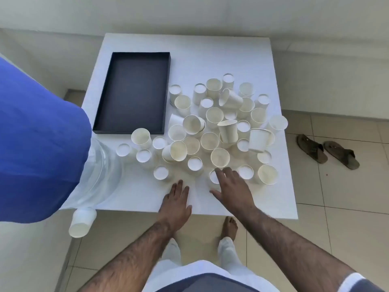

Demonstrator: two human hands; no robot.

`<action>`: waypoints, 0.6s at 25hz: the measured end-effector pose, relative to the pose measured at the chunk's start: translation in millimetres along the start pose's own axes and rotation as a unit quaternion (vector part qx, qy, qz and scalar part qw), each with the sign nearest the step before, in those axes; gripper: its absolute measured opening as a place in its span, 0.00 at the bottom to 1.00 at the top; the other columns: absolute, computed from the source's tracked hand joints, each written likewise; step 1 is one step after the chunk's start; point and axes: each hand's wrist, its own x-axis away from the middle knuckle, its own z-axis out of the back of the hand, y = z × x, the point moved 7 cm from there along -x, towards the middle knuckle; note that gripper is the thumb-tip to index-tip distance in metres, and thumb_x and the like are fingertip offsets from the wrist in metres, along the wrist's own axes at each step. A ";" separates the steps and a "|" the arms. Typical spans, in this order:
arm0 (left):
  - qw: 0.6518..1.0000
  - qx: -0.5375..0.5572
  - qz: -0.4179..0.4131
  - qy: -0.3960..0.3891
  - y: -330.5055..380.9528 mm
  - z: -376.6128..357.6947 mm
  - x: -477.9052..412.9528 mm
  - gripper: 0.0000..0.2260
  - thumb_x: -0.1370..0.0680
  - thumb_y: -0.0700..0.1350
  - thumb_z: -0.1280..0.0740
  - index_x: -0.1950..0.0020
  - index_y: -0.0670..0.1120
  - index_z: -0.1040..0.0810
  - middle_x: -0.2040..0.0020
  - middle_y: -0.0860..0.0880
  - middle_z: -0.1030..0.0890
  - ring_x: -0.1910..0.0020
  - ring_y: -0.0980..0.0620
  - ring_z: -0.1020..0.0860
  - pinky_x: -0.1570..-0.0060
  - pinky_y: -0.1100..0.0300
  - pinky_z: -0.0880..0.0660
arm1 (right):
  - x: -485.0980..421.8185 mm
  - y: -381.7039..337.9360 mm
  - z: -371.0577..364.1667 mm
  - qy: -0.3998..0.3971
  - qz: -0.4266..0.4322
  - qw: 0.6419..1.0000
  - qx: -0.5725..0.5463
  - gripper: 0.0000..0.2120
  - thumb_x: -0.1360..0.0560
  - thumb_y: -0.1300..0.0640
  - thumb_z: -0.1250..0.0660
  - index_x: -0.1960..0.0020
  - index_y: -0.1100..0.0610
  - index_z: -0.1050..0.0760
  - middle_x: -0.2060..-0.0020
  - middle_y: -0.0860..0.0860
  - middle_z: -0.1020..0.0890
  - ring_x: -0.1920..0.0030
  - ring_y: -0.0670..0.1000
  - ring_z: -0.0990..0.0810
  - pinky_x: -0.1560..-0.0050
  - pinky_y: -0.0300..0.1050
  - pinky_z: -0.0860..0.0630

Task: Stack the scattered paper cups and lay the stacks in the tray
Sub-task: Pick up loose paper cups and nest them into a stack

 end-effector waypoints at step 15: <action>0.742 0.647 0.141 -0.104 32.6 12.6 -6.0 0.26 0.20 0.63 0.33 0.33 0.44 0.22 0.43 0.45 0.17 0.47 0.47 0.18 0.43 0.53 0.21 | 11.3 -7.2 15.0 0.016 -0.128 0.963 -0.235 0.20 0.26 0.48 0.27 0.39 0.55 0.28 0.47 0.51 0.26 0.50 0.54 0.23 0.55 0.49 0.24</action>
